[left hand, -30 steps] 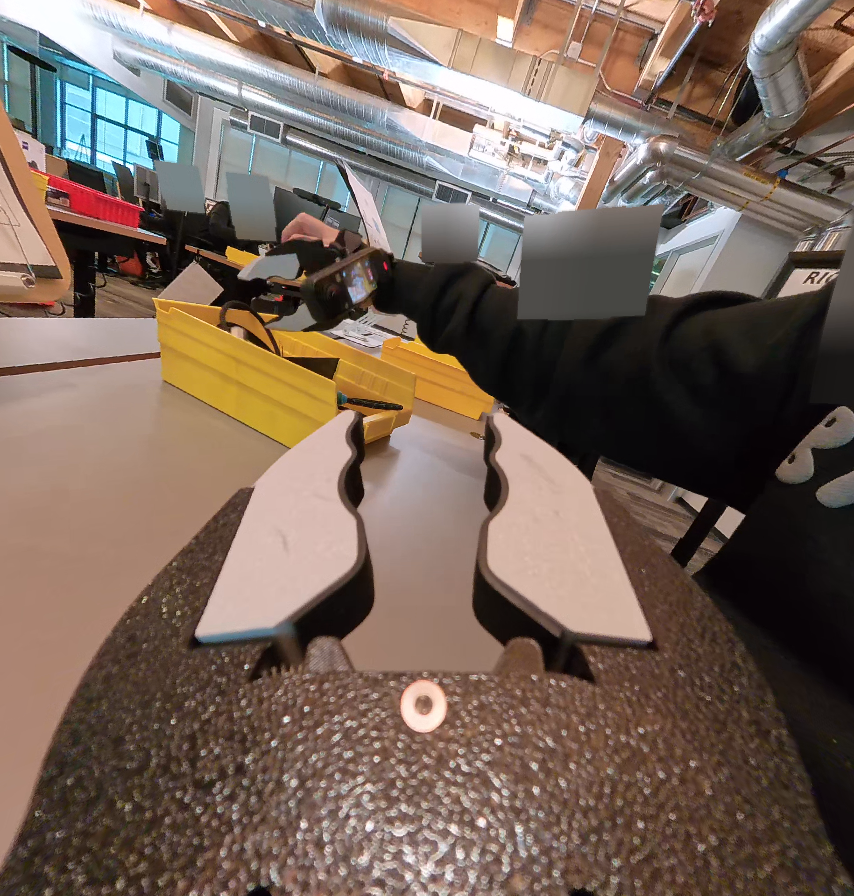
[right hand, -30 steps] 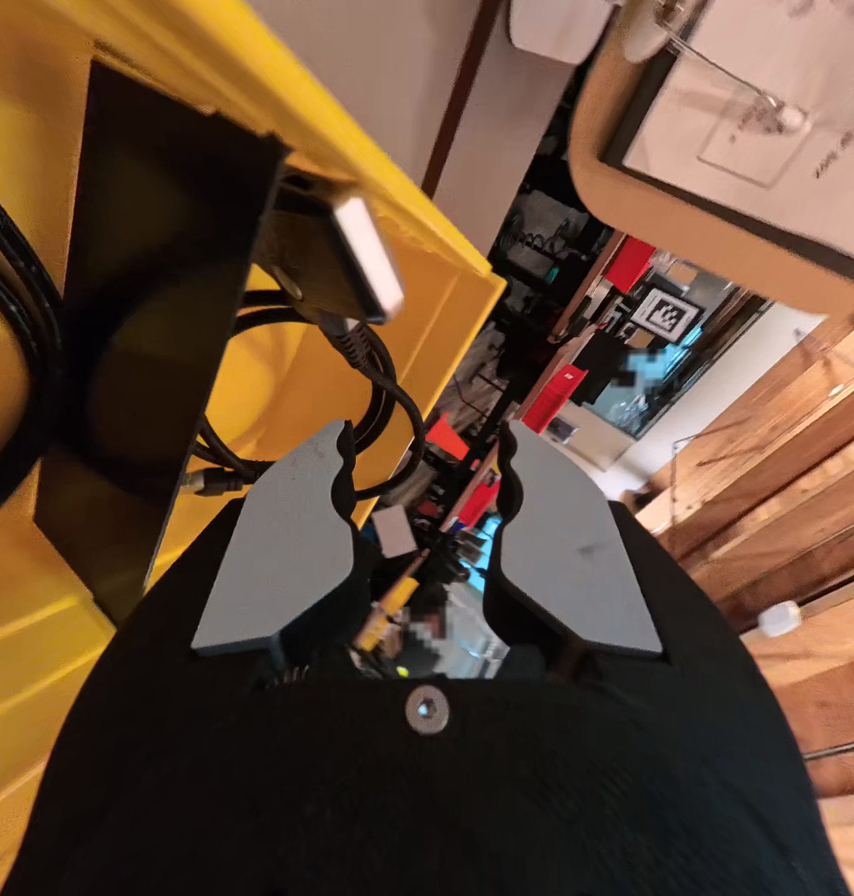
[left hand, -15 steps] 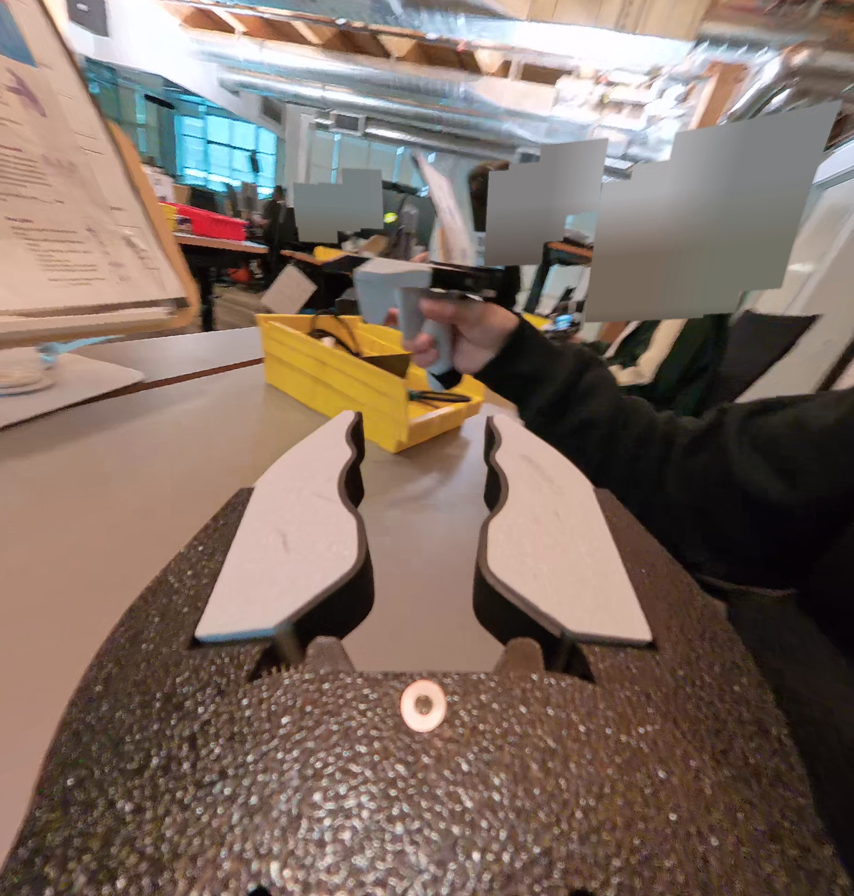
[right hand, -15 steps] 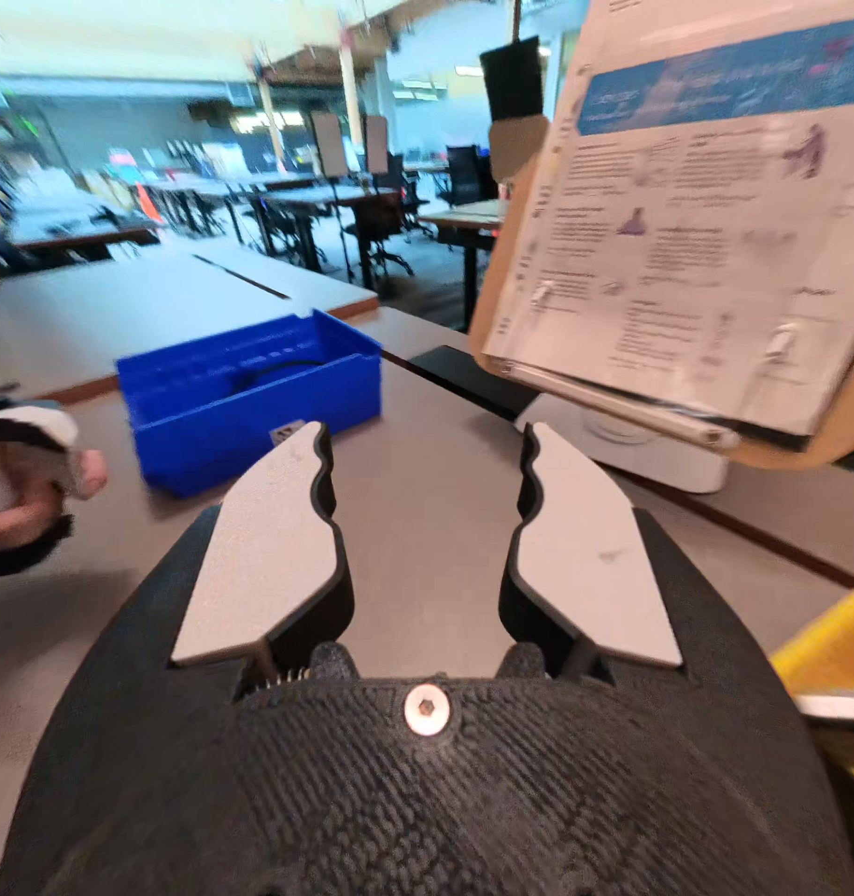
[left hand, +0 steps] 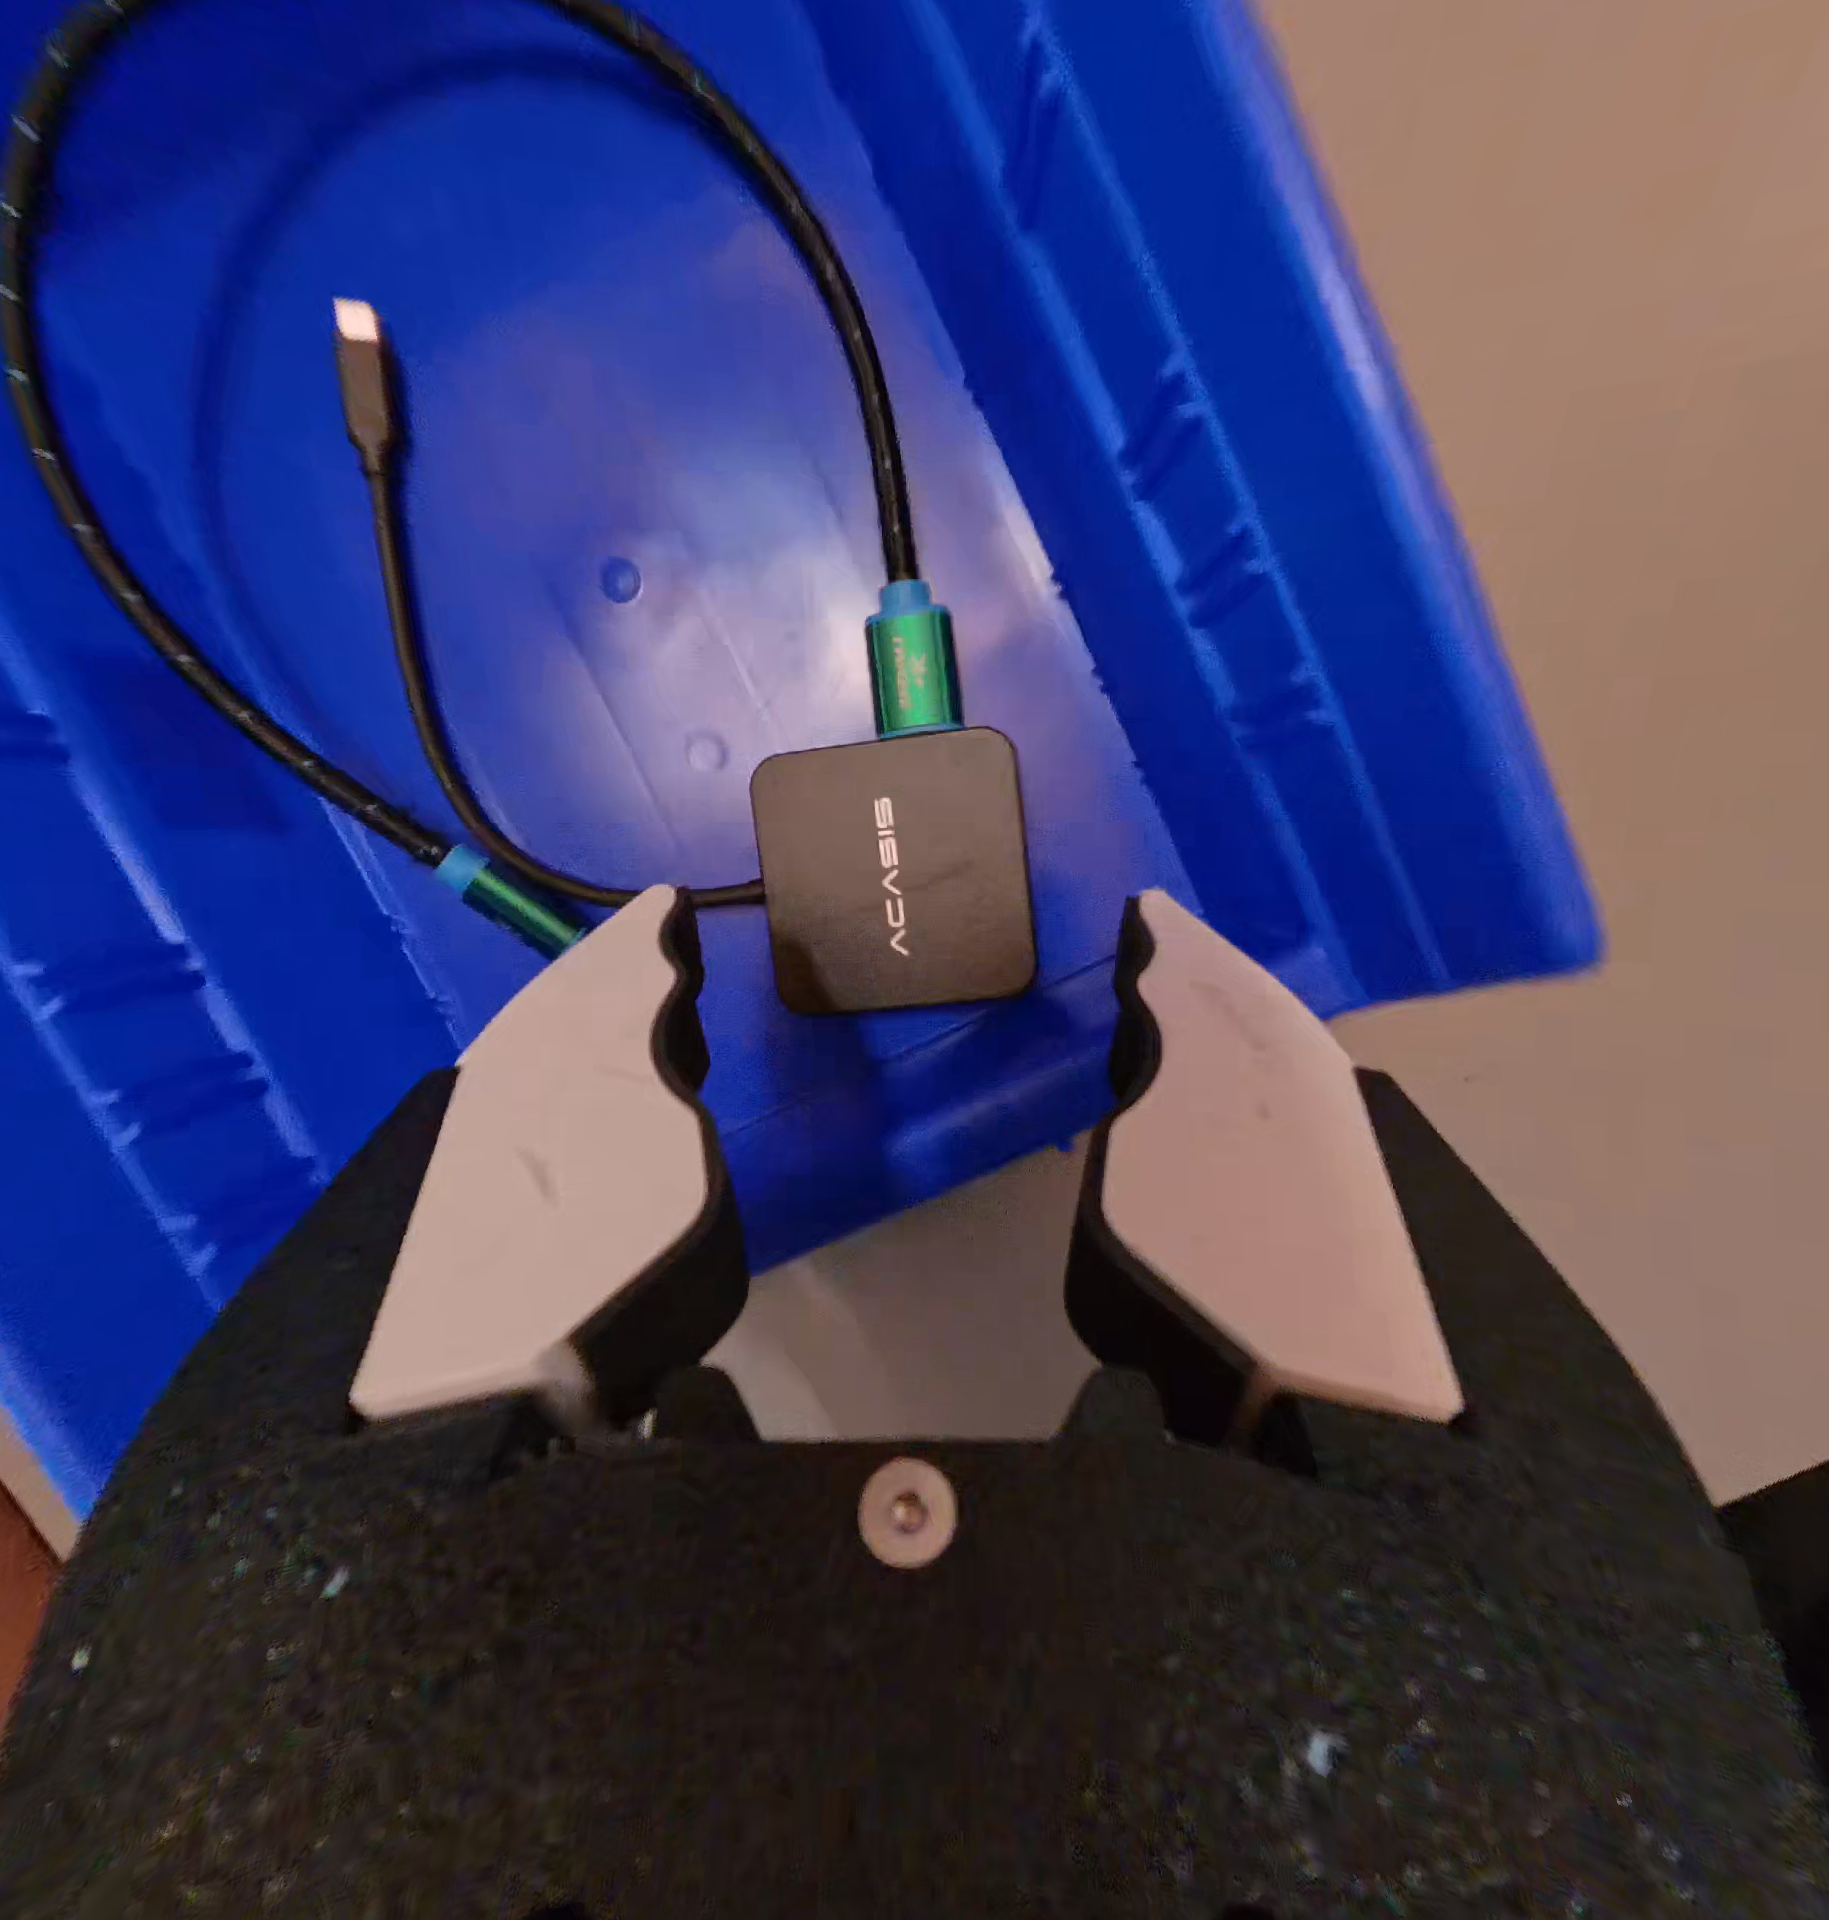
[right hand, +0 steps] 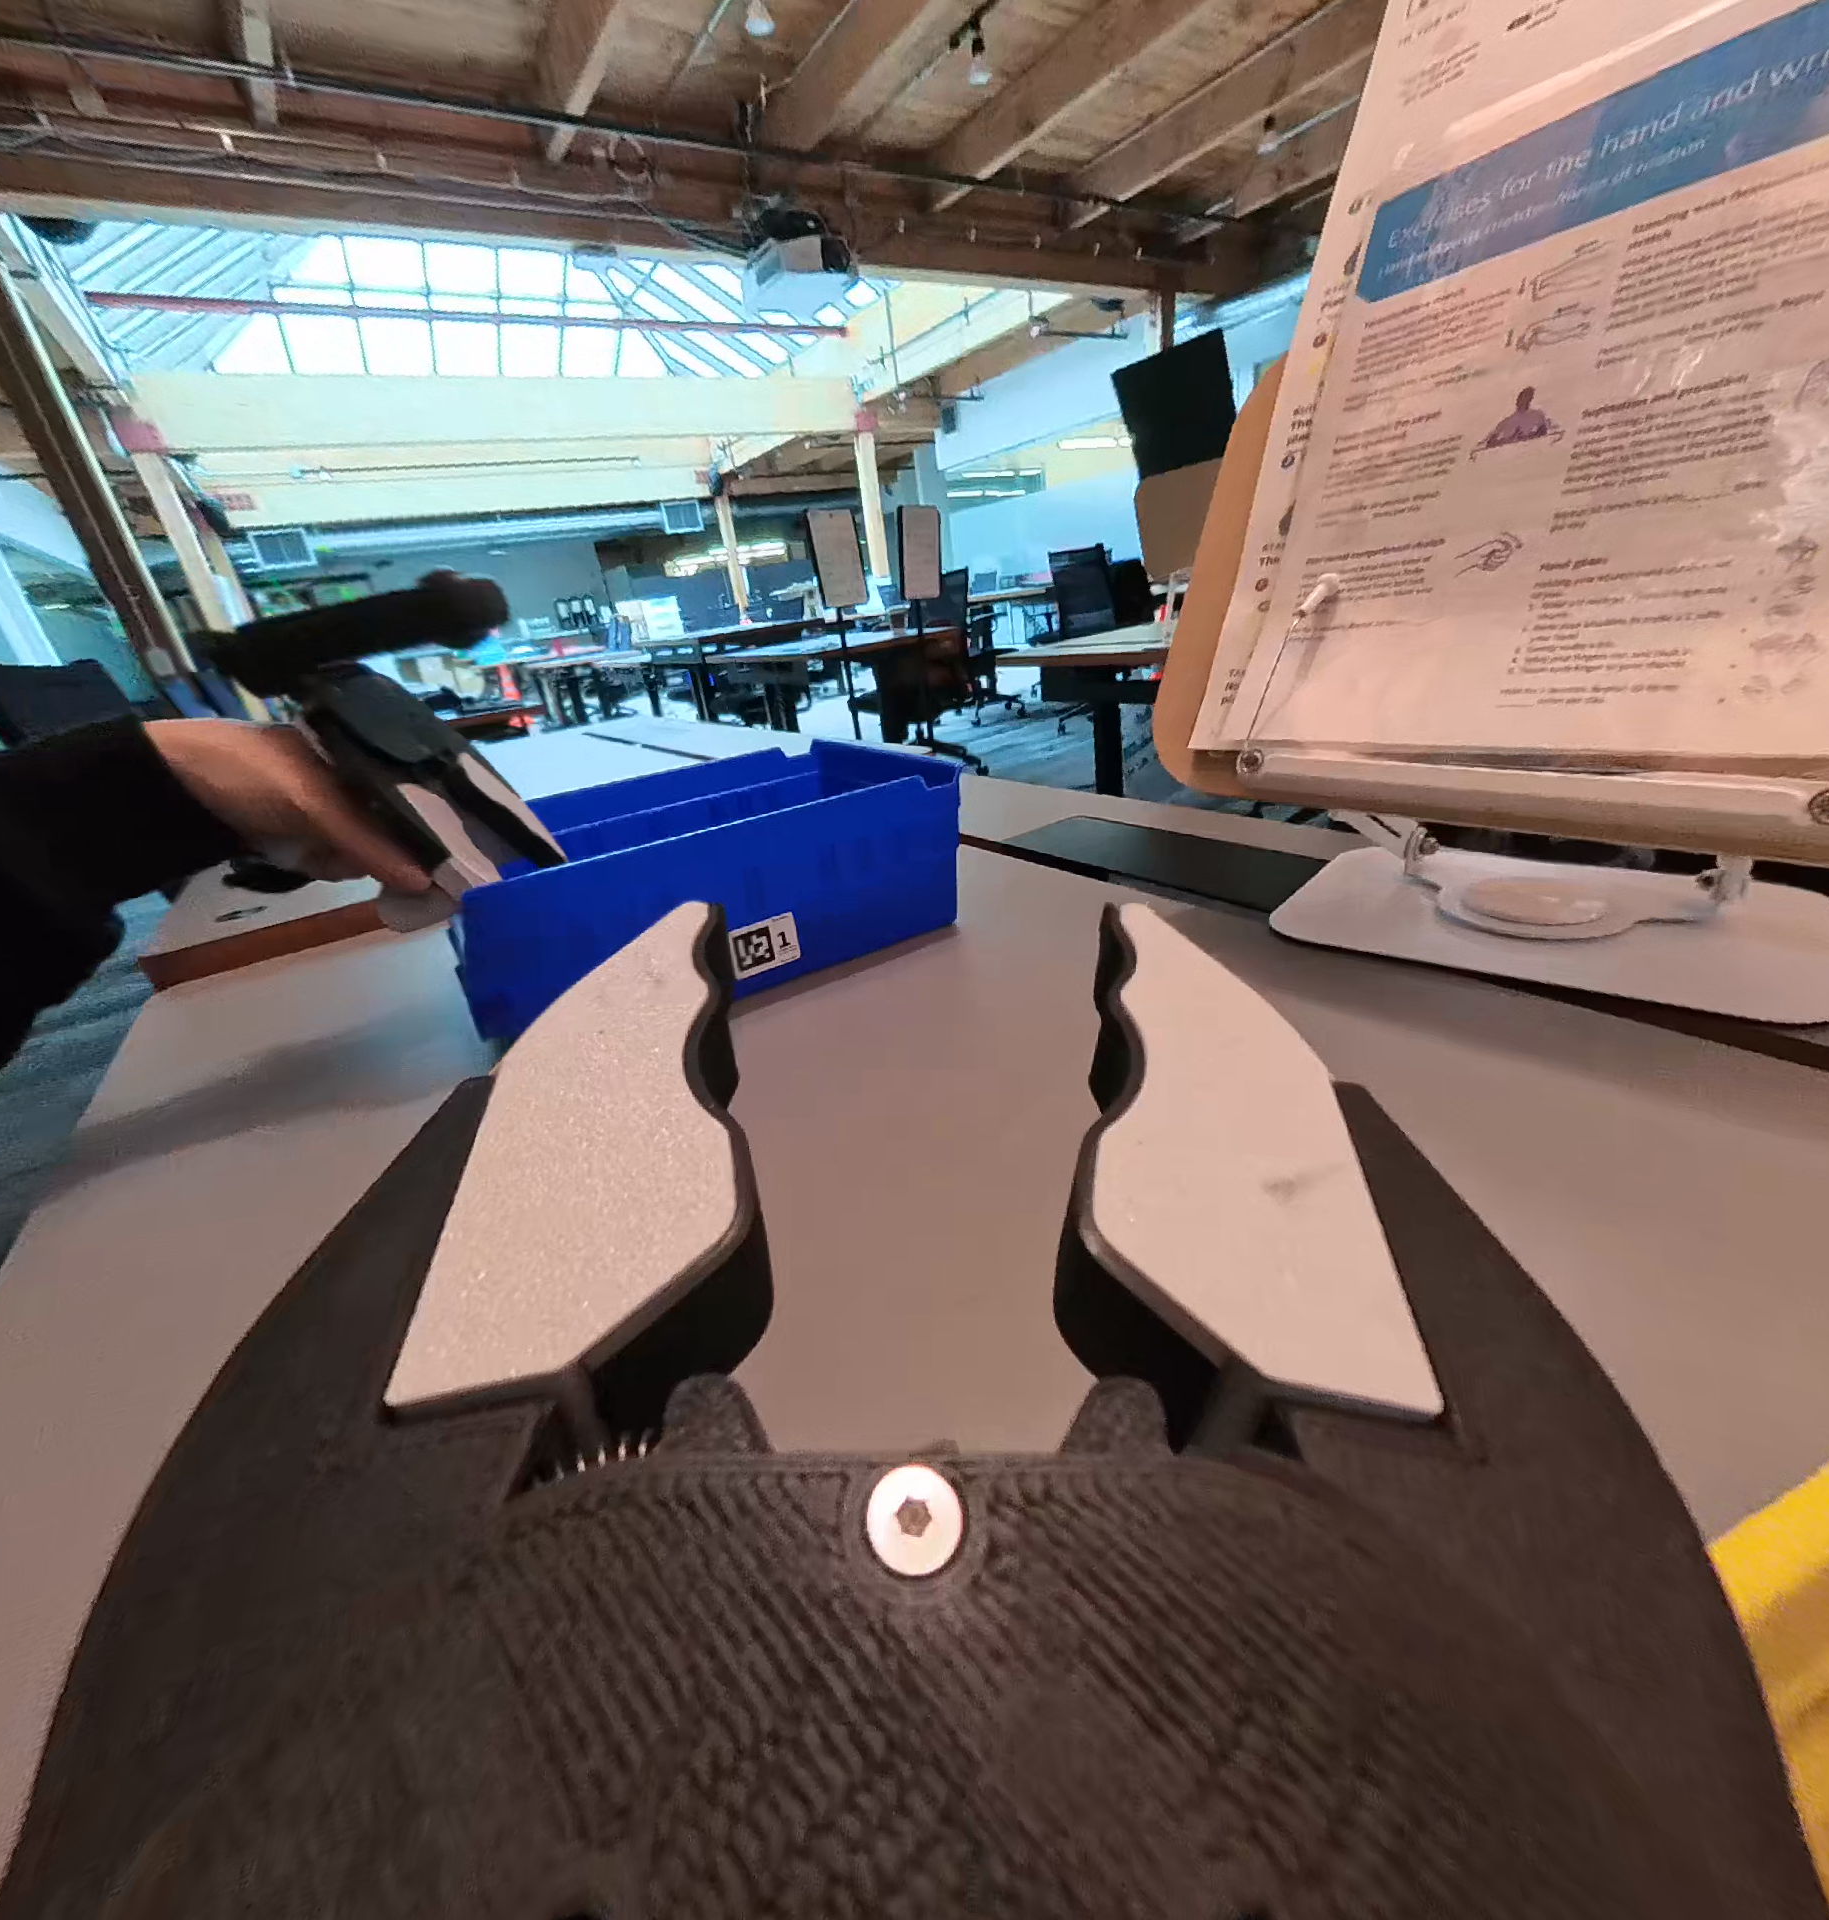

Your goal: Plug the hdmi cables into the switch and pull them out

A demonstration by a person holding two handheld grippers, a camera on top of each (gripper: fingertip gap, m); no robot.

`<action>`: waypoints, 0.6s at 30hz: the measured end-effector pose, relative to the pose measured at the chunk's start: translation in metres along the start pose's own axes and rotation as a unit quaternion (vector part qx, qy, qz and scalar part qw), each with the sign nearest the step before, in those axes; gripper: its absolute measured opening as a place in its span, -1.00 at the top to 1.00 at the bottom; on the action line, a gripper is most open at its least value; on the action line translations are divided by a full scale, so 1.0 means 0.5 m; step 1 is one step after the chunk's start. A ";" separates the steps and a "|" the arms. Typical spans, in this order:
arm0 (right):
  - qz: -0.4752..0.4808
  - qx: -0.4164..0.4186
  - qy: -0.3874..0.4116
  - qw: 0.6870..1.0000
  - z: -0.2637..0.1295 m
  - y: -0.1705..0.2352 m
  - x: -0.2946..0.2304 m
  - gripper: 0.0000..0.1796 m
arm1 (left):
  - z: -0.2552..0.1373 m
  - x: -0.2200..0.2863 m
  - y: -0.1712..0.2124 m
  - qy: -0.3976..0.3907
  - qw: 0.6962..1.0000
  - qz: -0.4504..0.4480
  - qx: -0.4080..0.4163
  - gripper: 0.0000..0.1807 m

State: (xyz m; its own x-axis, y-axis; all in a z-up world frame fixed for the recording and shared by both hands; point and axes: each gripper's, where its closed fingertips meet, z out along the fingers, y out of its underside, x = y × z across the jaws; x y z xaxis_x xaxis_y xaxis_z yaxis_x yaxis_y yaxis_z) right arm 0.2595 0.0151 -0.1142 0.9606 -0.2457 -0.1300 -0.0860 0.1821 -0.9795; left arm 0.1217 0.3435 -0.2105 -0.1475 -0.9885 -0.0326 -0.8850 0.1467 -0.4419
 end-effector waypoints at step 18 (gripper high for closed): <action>-0.006 0.033 -0.029 0.999 -0.008 -0.018 -0.028 0.30 | 0.077 0.010 0.074 0.054 0.944 -0.119 -0.302 0.14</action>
State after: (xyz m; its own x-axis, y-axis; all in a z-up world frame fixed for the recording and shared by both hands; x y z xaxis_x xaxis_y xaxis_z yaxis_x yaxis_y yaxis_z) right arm 0.2456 0.0131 -0.1039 0.9752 -0.1930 -0.1081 -0.0592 0.2431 -0.9682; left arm 0.1054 0.3426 -0.2614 0.0721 -0.9914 0.1094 -0.9846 -0.0532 0.1667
